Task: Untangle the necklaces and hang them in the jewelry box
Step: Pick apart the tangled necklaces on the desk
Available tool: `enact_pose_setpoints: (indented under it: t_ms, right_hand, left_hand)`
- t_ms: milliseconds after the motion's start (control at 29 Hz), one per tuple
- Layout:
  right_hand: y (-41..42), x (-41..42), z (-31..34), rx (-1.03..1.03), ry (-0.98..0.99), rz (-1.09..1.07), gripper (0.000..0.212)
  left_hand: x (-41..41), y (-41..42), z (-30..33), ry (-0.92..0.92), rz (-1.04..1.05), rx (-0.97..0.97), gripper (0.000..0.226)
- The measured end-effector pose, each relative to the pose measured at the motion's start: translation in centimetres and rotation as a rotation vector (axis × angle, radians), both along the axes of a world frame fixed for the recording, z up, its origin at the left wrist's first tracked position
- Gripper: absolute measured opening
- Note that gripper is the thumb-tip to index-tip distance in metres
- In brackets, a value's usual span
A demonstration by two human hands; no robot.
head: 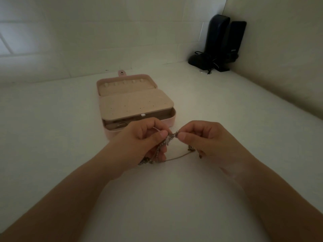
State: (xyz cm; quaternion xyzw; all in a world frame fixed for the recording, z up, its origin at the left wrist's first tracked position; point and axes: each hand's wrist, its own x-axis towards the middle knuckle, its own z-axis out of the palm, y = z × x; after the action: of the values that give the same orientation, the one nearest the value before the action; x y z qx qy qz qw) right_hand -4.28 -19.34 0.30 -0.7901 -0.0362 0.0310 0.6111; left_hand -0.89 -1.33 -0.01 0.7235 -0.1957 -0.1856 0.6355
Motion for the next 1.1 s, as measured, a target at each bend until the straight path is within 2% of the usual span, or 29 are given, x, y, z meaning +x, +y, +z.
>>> enact_pose_setpoints:
  t_ms: [69, 172, 310, 552, 690, 828, 1103]
  right_hand:
    - [0.05, -0.02, 0.15, 0.048, 0.033, -0.007, 0.015]
    - [0.21, 0.03, 0.12, 0.083, 0.058, 0.038, 0.014]
    - [0.31, 0.07, 0.15, 0.122, 0.082, 0.075, 0.016]
    - [0.15, 0.11, 0.11, 0.094, 0.001, 0.014, 0.019]
    - [0.16, 0.04, 0.23, 0.160, -0.041, -0.056, 0.015]
    - [0.27, 0.00, 0.30, 0.160, 0.001, -0.010, 0.019]
    - [0.32, 0.10, 0.11, 0.121, 0.035, 0.065, 0.014]
  left_hand:
    - [-0.09, -0.03, 0.12, -0.022, 0.005, 0.043, 0.011]
    - [-0.30, 0.02, 0.33, -0.094, -0.016, 0.132, 0.026]
    - [-0.03, 0.16, 0.05, -0.092, 0.034, 0.108, 0.008]
    - [0.10, 0.41, -0.06, -0.105, 0.043, 0.102, 0.017]
    - [-0.10, 0.37, 0.17, -0.115, -0.006, 0.146, 0.016]
    - [-0.02, 0.34, 0.12, -0.073, 0.008, 0.128, 0.006]
    - [-0.13, 0.12, 0.34, 0.015, 0.019, 0.050, 0.008]
